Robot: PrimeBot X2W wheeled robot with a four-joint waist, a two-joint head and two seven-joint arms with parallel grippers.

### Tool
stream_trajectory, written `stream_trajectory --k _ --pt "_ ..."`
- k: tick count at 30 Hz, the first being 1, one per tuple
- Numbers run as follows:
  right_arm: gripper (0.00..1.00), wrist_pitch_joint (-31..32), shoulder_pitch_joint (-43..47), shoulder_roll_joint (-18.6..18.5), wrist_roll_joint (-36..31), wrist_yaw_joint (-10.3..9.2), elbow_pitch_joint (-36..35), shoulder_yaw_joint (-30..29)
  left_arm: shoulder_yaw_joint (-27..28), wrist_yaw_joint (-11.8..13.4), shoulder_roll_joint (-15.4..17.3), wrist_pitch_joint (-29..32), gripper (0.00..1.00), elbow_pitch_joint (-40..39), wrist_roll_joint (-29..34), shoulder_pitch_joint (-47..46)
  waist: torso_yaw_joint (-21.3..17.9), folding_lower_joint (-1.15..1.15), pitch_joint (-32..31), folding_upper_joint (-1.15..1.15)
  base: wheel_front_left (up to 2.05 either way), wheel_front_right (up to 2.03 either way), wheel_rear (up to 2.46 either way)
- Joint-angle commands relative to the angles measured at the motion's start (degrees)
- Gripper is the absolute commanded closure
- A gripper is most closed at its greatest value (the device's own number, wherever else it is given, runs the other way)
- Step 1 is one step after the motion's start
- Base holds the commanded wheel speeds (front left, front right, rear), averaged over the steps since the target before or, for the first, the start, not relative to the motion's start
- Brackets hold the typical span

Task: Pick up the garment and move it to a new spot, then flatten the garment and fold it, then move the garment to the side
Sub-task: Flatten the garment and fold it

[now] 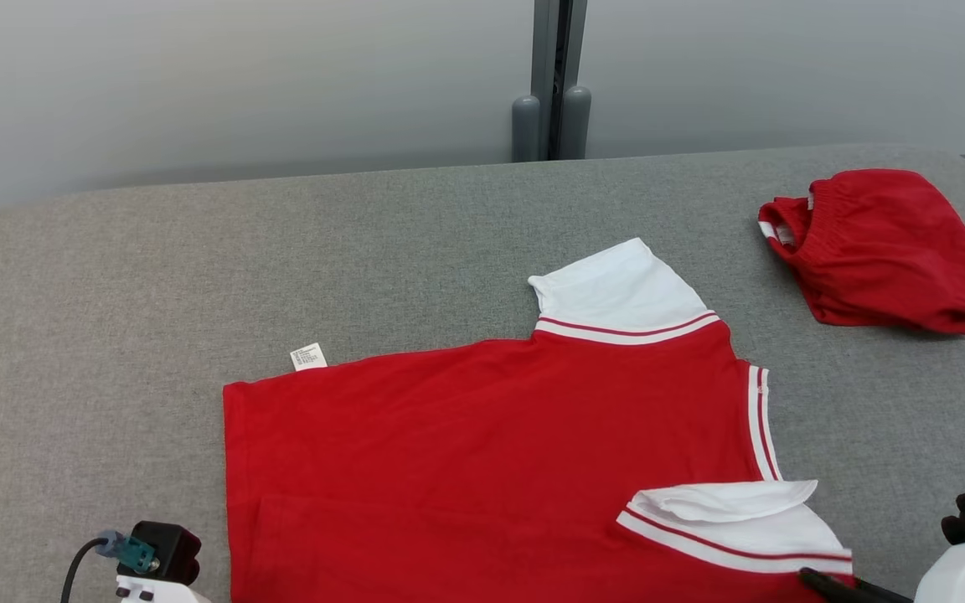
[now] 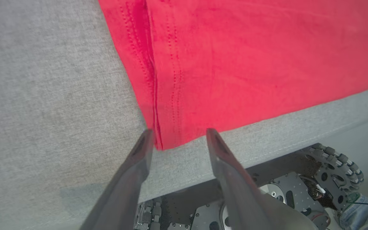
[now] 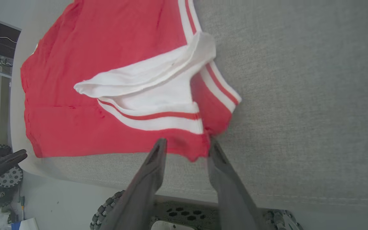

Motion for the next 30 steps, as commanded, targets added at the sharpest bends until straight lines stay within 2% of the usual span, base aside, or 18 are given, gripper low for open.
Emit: stream_trajectory --k 1,16,22,27,30 --pt "0.00 -0.2 -0.3 0.1 -0.5 0.02 -0.5 -0.3 -0.1 0.4 0.3 0.2 0.00 -0.1 -0.1 0.3 0.1 0.00 0.1 0.00 0.00 0.00 0.00" --pt "0.00 -1.3 -1.5 -0.1 -1.1 0.02 -2.7 -0.9 1.0 1.7 1.0 -0.7 0.00 -2.1 1.5 -1.7 0.1 0.00 0.4 0.00 0.00 0.00 0.00" --pt "0.00 -3.6 -3.4 -0.7 -0.9 0.02 -4.2 -0.3 2.1 2.0 0.7 -2.9 0.00 -2.5 3.3 -4.1 0.1 0.00 0.8 0.00 0.00 0.00 0.00" --pt "0.00 -4.6 -8.1 -1.4 -1.5 0.02 -4.6 1.1 3.5 2.6 0.0 -5.8 0.00 -1.1 5.6 -7.7 -0.2 0.00 2.4 0.00 0.00 0.00 0.00" --pt "0.00 -5.0 -12.8 -1.3 -1.6 0.02 -3.5 1.6 4.5 3.1 -1.7 -8.2 0.00 0.7 7.1 -11.0 -0.1 0.00 4.0 0.00 0.00 0.00 0.00"
